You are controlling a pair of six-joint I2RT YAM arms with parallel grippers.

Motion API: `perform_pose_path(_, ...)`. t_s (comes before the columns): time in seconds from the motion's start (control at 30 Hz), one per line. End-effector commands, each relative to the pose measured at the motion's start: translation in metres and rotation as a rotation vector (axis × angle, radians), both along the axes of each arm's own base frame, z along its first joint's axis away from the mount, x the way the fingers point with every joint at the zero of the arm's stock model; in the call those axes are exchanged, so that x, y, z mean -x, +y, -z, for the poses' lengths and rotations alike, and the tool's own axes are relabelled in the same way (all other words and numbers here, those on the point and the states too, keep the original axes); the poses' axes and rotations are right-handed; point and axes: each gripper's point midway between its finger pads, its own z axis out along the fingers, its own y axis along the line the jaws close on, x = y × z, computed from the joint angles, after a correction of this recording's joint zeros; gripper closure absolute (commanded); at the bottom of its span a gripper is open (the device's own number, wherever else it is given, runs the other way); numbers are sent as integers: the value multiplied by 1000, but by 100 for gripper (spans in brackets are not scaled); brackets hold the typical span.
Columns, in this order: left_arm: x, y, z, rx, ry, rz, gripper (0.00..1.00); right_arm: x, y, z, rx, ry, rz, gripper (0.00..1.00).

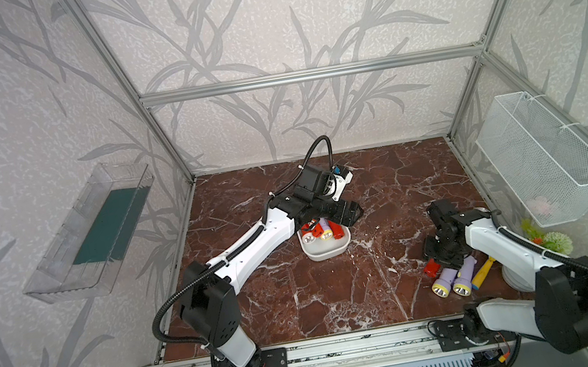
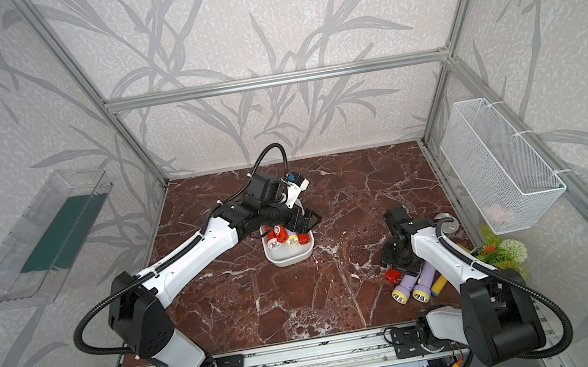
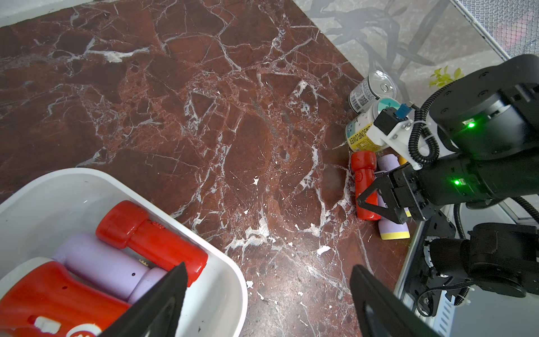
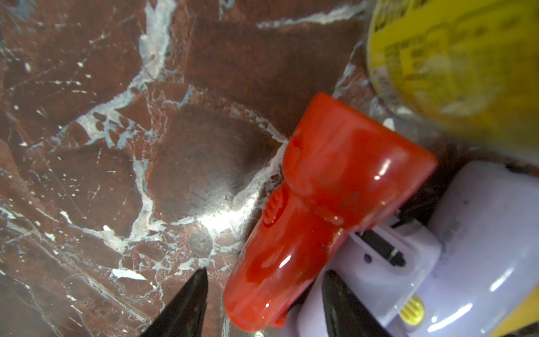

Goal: Put the flashlights into the storage boxes
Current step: Pick up the flashlight from the center of the board.

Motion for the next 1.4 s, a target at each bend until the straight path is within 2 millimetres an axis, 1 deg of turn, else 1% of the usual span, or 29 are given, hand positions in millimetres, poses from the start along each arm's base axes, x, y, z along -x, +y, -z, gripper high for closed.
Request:
perform_pose_path(0.0, 1, 5, 3, -16, 0, 14, 10, -5, -1, 1, 2, 2, 15, 37)
perform_pose_path(0.13, -2, 8, 2, -11, -1, 6, 10, -10, 0, 5, 1, 14, 15, 39)
perform_pose_path(0.3, -5, 12, 2, -8, 0, -3, 10, -17, 3, 7, -7, 30, 6, 44)
perform_pose_path(0.5, -9, 17, 4, -5, 7, -20, 10, -21, 5, 9, -13, 51, 1, 54)
perform_pose_path(0.8, -14, 22, 6, 0, 16, -35, 10, -28, 8, 21, -13, 97, -20, 56)
perform_pose_path(0.93, -15, 25, 7, -2, 16, -41, 10, -31, 8, 23, -15, 107, -26, 57)
perform_pose_path(1.07, -16, 27, 5, -1, 13, -50, 11, -38, 10, 17, -18, 98, -36, 63)
perform_pose_path(1.1, -16, 28, 5, -2, 11, -52, 10, -40, 10, 14, -18, 93, -40, 62)
perform_pose_path(1.27, -17, 33, 5, -3, 3, -72, 10, -60, 16, -8, -27, 41, -71, 63)
perform_pose_path(1.37, -16, 41, 6, -5, -3, -97, 11, -74, 25, -23, -32, 7, -103, 63)
